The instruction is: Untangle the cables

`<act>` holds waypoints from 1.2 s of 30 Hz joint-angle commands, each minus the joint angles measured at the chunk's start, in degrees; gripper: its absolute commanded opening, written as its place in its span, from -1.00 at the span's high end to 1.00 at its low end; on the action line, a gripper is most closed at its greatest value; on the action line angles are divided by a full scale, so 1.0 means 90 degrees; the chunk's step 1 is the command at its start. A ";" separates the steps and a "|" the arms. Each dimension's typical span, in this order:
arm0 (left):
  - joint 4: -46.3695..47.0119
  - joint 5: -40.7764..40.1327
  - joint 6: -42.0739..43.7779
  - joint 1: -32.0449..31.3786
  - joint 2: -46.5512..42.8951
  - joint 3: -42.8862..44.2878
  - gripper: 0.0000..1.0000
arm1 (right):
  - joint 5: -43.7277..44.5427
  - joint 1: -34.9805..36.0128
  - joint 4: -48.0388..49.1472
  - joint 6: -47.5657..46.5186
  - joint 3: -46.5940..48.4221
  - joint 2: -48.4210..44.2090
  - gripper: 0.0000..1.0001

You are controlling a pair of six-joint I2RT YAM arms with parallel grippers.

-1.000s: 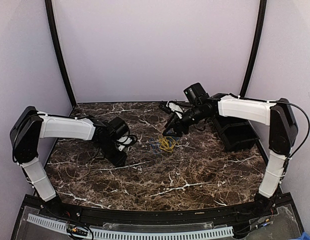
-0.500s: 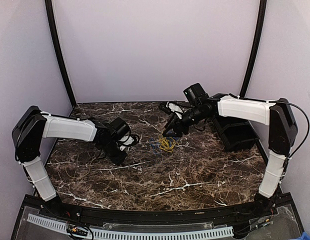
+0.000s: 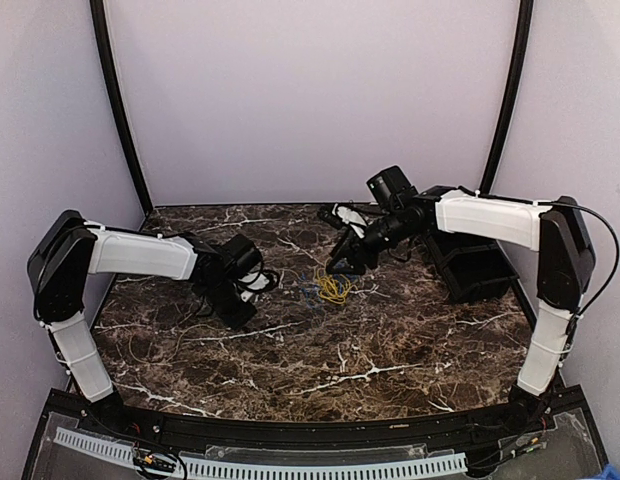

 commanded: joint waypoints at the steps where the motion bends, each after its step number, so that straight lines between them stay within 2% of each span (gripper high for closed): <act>1: -0.0378 0.0348 -0.0491 0.0033 -0.0674 0.0718 1.00 | 0.0371 0.0060 -0.0030 -0.0122 0.0312 -0.0342 -0.18; 5: -0.0180 0.1014 -0.0889 0.0292 -0.1361 0.1264 1.00 | 0.0571 0.0060 0.0110 -0.0298 0.0634 -0.0681 -0.25; 10: -0.0530 0.1622 -0.1340 0.0484 -0.1426 0.2428 1.00 | 0.0434 0.0078 -0.0143 -0.0396 0.1594 -0.0592 -0.31; 14: -0.0460 0.2074 -0.1697 0.0488 -0.1316 0.3287 1.00 | 0.0657 0.0260 -0.0532 -0.0679 0.2758 -0.0359 -0.49; 17: -0.0076 0.2502 -0.2001 0.0487 -0.1341 0.3602 1.00 | 0.0440 0.0284 -0.0473 -0.0522 0.3296 -0.0300 -0.69; 26: 0.0812 0.3366 -0.2535 0.0487 -0.1371 0.4213 1.00 | -0.0489 0.0323 0.0063 -0.0055 0.3291 -0.0039 -0.95; 36: 0.1526 0.4430 -0.2992 0.0487 -0.1411 0.4221 1.00 | -0.1127 0.0350 0.0712 0.0342 0.3321 0.0377 -0.97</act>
